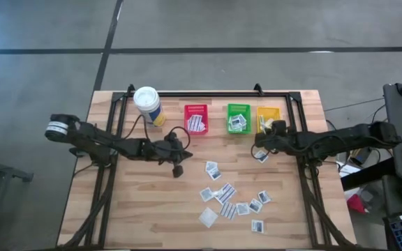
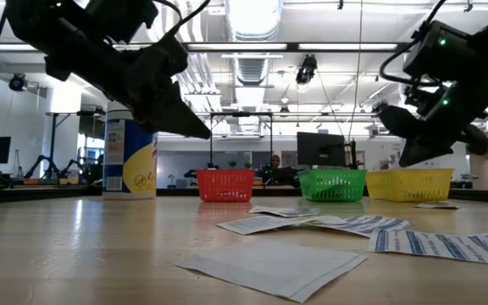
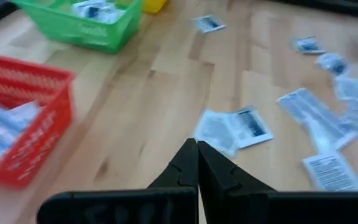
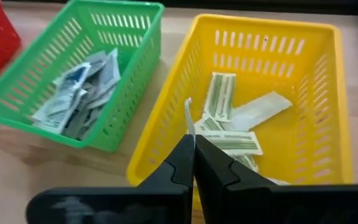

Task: Pick & Place First Aid Supplies
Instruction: Put the green bandage in the yellow bin, then put the alcohol pad in the green bin

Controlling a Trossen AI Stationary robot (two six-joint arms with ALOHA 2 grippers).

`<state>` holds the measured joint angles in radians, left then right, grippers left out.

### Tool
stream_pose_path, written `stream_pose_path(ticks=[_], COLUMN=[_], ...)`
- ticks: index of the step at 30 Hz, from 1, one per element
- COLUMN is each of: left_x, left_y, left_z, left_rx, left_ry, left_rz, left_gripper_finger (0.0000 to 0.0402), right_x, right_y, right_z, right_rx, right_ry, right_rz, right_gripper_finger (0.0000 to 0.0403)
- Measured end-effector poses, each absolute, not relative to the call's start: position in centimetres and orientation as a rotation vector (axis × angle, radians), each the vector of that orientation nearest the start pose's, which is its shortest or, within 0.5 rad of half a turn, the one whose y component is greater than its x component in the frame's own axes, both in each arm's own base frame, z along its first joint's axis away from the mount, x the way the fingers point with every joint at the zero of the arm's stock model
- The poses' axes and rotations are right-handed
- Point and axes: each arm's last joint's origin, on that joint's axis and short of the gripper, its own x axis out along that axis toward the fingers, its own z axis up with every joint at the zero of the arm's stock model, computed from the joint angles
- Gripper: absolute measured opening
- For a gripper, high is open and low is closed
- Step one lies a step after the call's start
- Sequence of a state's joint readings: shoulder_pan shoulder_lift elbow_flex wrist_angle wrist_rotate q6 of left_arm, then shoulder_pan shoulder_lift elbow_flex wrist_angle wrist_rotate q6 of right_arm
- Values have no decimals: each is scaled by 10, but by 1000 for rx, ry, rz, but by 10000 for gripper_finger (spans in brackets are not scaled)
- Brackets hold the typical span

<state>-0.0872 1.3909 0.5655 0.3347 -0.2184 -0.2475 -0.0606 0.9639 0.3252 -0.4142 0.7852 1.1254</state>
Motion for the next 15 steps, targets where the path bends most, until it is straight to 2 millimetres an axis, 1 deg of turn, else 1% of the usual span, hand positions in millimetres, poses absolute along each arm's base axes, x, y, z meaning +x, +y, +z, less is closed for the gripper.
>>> stream_pose_path(ticks=[3, 6, 11, 15], left_x=[272, 276, 284, 294], left_y=[-18, -19, -22, -28], left_z=[174, 167, 155, 153], left_rx=[-174, -183, -239, -237], left_ry=[455, 462, 487, 496], left_rz=[157, 141, 106, 71], left_gripper_finger=[0, 0, 0, 0], right_x=[145, 145, 145, 145], right_y=[-31, -33, -33, -33], right_z=[143, 141, 141, 143], right_rx=[580, 576, 574, 581], right_ry=[467, 475, 479, 468], right_rz=[-1217, -1232, -1234, -1230], right_gripper_finger=[10, 21, 61, 92])
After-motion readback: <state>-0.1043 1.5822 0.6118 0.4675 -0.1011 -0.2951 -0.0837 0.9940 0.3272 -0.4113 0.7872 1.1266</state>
